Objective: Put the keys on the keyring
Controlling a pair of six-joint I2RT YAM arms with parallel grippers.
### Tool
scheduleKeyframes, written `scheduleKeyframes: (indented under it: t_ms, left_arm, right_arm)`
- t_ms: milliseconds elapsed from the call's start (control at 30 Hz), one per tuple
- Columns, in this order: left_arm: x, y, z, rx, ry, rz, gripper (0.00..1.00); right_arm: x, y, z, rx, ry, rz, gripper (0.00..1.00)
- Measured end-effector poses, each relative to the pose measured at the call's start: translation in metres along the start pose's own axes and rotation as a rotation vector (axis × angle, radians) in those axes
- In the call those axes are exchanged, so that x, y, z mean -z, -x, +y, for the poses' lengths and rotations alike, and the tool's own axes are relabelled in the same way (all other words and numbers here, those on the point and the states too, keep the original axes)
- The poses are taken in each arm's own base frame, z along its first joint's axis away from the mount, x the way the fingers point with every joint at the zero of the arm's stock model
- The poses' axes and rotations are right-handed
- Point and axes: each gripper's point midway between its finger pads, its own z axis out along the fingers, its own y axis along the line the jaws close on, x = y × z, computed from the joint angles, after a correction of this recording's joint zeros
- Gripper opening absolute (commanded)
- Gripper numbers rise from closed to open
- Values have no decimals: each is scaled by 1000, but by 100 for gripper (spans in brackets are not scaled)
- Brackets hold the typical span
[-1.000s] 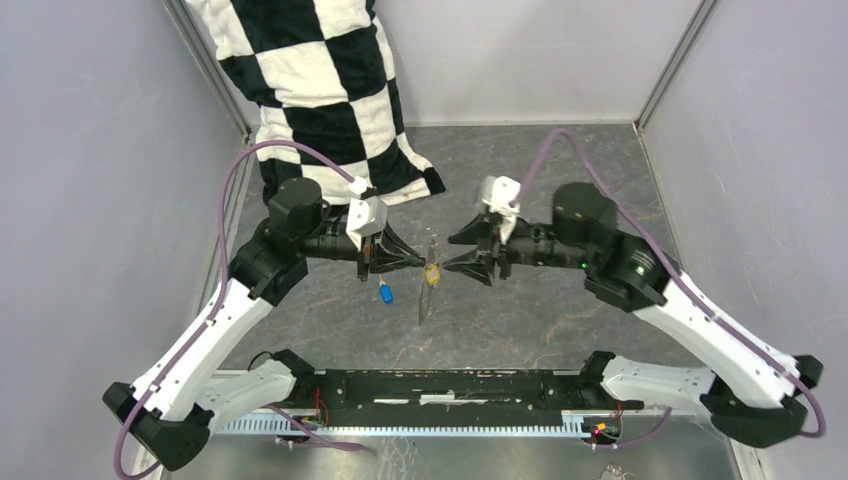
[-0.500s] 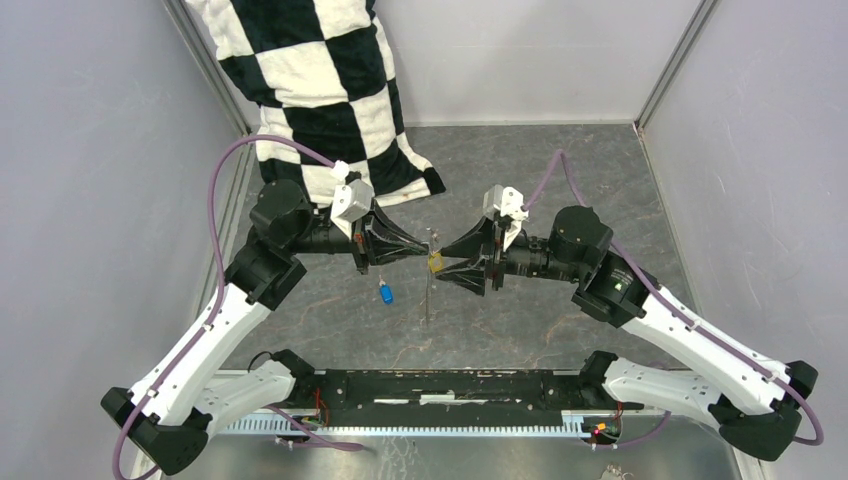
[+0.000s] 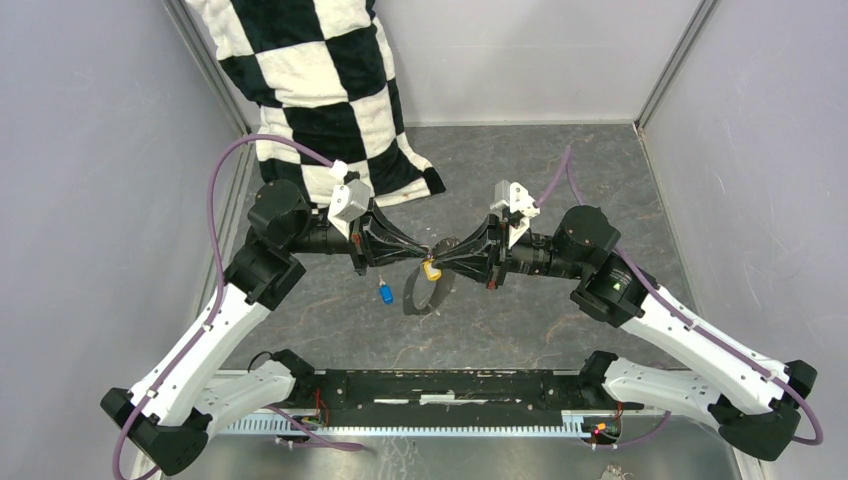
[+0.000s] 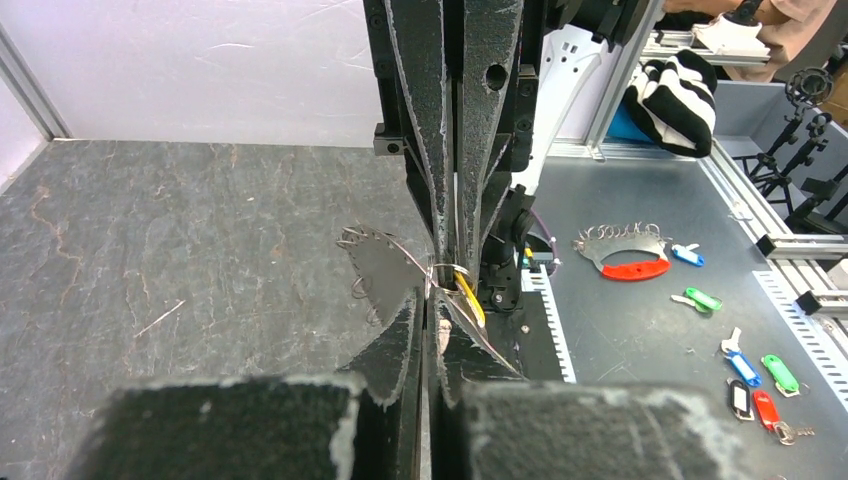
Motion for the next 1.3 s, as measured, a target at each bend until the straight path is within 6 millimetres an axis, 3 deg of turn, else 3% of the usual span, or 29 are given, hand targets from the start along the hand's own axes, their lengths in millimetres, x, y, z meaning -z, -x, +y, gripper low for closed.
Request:
scheduleKeyframes:
  t_ms: [800, 900, 1067, 1200, 1300]
  left_arm:
    - [3, -10, -2, -16, -19, 31, 2]
    - [3, -12, 0, -28, -14, 38, 2]
    - [3, -11, 6, -33, 29, 37, 2]
    - [5, -6, 24, -50, 151, 21, 2]
    - [8, -4, 42, -55, 250, 11, 2]
  right_arm:
    - [-5, -8, -3, -27, 5, 85, 0]
    - [-5, -10, -5, -28, -2, 99, 16]
    - [0, -11, -24, 12, -103, 111, 57]
    - [12, -11, -40, 57, -204, 103, 72]
    - [22, -12, -41, 89, -233, 89, 82]
